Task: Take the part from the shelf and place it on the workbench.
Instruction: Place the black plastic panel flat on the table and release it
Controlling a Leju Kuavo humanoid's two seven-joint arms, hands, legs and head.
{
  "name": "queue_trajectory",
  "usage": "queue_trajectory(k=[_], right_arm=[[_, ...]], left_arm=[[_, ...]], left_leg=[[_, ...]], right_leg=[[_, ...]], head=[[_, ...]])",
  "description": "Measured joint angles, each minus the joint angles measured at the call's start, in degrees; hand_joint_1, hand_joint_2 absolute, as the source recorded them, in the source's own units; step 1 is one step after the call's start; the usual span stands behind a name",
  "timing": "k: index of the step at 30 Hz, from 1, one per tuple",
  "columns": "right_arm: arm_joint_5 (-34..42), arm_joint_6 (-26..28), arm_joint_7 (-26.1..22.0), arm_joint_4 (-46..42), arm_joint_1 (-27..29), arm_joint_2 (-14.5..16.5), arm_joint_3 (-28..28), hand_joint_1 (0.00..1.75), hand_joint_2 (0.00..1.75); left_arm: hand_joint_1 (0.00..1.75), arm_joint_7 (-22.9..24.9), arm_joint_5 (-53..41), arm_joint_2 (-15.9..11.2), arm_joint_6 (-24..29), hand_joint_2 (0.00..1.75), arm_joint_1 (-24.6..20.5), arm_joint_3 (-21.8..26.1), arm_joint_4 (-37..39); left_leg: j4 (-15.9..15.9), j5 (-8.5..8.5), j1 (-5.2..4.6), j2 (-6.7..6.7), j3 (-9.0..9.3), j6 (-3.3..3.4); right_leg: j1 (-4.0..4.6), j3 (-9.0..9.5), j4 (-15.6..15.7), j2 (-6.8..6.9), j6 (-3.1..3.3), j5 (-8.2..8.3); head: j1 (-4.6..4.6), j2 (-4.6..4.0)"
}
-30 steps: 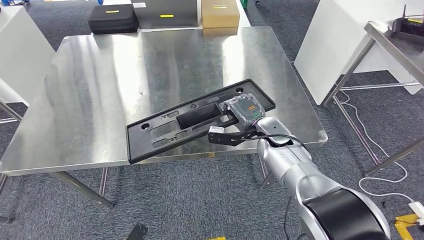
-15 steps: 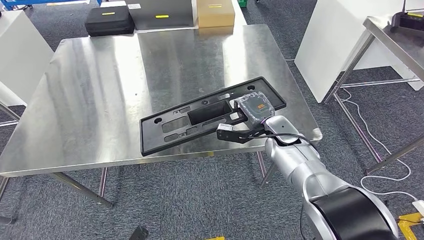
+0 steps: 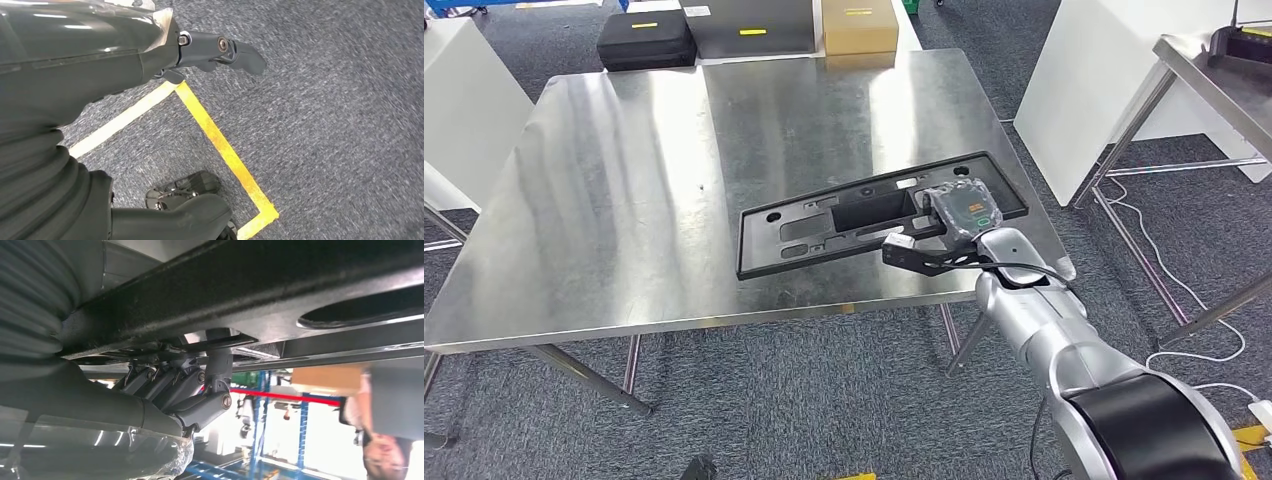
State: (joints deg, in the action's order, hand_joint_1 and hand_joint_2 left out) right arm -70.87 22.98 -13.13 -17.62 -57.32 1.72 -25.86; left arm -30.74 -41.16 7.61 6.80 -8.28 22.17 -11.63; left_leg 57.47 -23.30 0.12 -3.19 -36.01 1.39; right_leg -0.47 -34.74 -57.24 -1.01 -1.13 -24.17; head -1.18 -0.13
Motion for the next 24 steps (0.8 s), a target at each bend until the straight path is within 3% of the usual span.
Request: queue_trajectory(k=[10, 14, 17, 21, 24], right_arm=[[0.1, 2.9, 0.2, 0.5, -0.5, -1.2, 2.6, 1.66, 1.75], [-0.1, 3.4, -0.6, 0.6, -0.5, -1.7, 3.2, 0.00, 0.00], [-0.4, 3.9, -0.8, 0.6, -0.5, -1.9, 3.2, 0.00, 0.00], [-0.6, 4.0, -0.9, 0.7, -0.3, -1.9, 3.3, 0.00, 0.00], [-0.8, 4.1, -0.4, 0.7, -0.2, -1.9, 3.5, 0.00, 0.00]], left_arm=[[0.00, -0.5, 0.1, -0.5, -0.1, 1.75, 1.0, 1.4, 0.0], [0.00, -0.9, -0.1, -0.5, -0.3, 1.75, 1.2, 1.6, 0.0], [0.00, -1.4, 0.2, -0.5, -0.7, 1.75, 1.3, 1.8, 0.0], [0.00, -1.7, 0.5, -0.6, -1.3, 0.00, 1.4, 2.3, 0.0], [0.00, -1.6, 0.5, -0.6, -0.7, 0.00, 1.4, 2.4, 0.0]], left_leg=[[0.0, -0.01, -0.09, 0.00, -0.01, 0.04], [0.0, -0.02, -0.08, 0.00, 0.00, 0.04], [0.0, -0.02, -0.06, 0.01, 0.01, 0.04], [0.0, -0.02, -0.03, 0.01, 0.02, 0.04], [0.0, -0.02, -0.03, 0.00, 0.03, 0.04]], right_leg=[[-0.19, -0.04, 0.0, 0.00, -0.02, 0.00], [-0.24, -0.05, 0.0, 0.00, -0.02, 0.00], [-0.25, -0.05, 0.0, 0.00, -0.02, 0.00], [-0.25, -0.05, 0.0, 0.00, -0.01, 0.00], [-0.25, -0.06, 0.0, 0.00, -0.01, 0.00]], head=[[-0.01, 0.00], [-0.01, 0.00], [-0.02, 0.00], [0.00, 0.00], [-0.01, 0.00]])
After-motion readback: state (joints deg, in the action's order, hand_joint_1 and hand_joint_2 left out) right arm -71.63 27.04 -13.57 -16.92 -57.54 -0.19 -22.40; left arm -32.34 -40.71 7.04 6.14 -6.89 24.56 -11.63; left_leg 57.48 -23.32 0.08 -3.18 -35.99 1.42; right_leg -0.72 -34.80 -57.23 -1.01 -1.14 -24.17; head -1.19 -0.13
